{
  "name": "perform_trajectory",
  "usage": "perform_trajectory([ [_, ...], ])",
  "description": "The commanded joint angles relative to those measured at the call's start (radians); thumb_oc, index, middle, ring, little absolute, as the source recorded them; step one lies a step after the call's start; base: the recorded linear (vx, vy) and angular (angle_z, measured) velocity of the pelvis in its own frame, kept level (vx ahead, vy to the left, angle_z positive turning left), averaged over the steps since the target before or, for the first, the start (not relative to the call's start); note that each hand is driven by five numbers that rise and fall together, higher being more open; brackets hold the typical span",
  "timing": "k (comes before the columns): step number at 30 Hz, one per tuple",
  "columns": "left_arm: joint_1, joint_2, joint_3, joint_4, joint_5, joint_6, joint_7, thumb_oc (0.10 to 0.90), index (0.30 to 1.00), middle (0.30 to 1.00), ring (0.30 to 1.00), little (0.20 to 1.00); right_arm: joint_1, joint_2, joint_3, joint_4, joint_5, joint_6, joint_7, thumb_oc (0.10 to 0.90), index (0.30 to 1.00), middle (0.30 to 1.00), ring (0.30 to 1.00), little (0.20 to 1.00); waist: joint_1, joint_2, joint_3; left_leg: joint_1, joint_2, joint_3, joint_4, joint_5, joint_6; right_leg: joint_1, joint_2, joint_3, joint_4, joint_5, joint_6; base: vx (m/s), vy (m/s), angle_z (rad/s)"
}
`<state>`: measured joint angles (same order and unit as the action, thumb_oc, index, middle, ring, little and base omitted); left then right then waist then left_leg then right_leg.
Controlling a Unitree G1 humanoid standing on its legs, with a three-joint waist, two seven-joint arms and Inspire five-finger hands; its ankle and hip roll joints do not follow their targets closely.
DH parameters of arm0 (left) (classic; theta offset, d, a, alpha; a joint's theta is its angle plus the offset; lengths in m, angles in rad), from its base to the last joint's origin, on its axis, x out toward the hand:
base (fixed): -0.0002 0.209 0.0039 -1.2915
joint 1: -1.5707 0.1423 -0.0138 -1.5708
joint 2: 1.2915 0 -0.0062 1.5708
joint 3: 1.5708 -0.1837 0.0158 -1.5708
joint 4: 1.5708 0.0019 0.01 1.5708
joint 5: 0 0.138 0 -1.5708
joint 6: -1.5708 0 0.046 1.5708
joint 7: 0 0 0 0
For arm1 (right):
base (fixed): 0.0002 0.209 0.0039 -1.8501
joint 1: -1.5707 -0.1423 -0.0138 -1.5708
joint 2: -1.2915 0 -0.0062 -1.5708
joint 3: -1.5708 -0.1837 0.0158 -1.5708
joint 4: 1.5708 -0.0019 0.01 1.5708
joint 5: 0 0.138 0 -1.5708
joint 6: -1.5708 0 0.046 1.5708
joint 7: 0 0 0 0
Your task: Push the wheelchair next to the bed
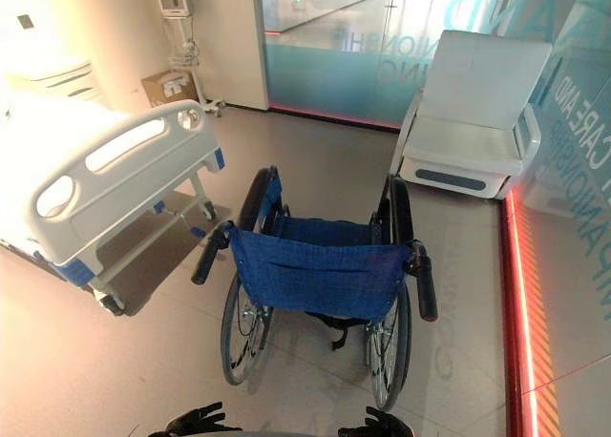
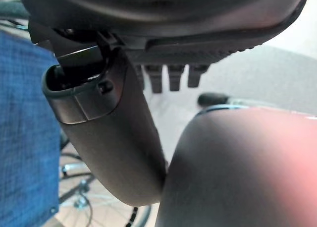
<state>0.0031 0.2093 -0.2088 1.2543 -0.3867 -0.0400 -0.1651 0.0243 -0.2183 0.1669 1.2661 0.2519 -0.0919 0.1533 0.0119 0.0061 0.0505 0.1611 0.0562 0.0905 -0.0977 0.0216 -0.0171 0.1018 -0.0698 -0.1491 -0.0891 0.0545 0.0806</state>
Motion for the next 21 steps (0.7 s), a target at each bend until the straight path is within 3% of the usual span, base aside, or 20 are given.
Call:
perform_trajectory([
  [1,-0.072,-0.007,0.005,0.02,0.002,-0.072,-0.014,0.8,0.9,0.9,0.9,0.9,-0.077,0.0,0.0,0.016,0.014,-0.049,-0.011,0.8,0.9,0.9,0.9,0.9,-0.028,-0.013,0.026,0.013,-0.057,0.03,0.021,-0.036,0.011,0.047,0.009,-0.007,0.044,-0.035,-0.012,0.0,0.0,0.0],
  [21,-0.042,-0.011,0.066,0.049,-0.053,-0.021,0.042,0.8,0.9,0.9,0.9,0.9,-0.064,0.01,-0.019,0.03,0.041,-0.036,-0.03,0.8,0.9,0.9,0.9,0.9,-0.015,-0.025,0.022,0.028,-0.055,0.034,0.014,-0.038,0.014,0.067,0.015,-0.02,0.033,-0.039,-0.014,0.02,-0.002,0.01],
])
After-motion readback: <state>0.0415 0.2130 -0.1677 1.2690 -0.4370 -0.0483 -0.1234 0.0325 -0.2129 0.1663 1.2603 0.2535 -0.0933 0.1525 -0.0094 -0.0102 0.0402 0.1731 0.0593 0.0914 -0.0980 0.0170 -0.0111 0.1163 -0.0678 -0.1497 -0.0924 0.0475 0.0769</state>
